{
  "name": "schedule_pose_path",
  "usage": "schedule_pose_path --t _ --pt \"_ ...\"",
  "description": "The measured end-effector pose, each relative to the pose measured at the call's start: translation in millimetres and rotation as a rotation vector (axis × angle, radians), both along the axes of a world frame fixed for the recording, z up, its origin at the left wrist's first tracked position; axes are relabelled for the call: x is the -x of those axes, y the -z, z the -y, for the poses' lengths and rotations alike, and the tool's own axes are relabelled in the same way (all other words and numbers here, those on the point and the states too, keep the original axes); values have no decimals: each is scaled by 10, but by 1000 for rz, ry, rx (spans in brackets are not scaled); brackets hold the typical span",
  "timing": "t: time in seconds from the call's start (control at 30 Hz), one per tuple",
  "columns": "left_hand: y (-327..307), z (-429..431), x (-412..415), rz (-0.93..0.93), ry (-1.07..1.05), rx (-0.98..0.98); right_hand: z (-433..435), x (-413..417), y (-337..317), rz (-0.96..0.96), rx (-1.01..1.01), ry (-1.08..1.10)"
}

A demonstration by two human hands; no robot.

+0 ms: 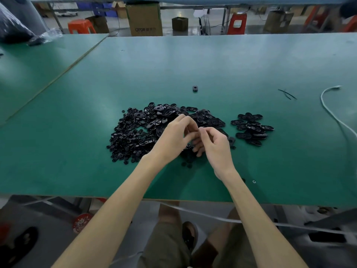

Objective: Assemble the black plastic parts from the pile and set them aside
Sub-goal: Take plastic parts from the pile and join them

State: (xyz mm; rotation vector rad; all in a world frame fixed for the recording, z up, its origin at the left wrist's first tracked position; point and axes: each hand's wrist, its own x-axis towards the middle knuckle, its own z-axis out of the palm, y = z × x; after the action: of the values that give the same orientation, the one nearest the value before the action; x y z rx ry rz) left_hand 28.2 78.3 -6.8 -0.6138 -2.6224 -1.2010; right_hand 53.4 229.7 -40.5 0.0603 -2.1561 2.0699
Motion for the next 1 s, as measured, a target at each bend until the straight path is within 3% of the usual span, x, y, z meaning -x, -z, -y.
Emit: schedule_pose_path --t 0.17,0.37,0.47,0.63,1.0 --pt "-51 157 -14 -6 -52 -38 -29 23 0 15 156 53" --pt "-103 699 97 44 -433 316 -33 51 21 49 193 62" --pt "-90 866 72 70 -521 330 -49 52 22 58 180 64" --pt "-50 906 48 206 -525 322 -42 38 21 48 151 58" --pt "-53 835 41 183 -542 261 -48 28 2 57 147 55"
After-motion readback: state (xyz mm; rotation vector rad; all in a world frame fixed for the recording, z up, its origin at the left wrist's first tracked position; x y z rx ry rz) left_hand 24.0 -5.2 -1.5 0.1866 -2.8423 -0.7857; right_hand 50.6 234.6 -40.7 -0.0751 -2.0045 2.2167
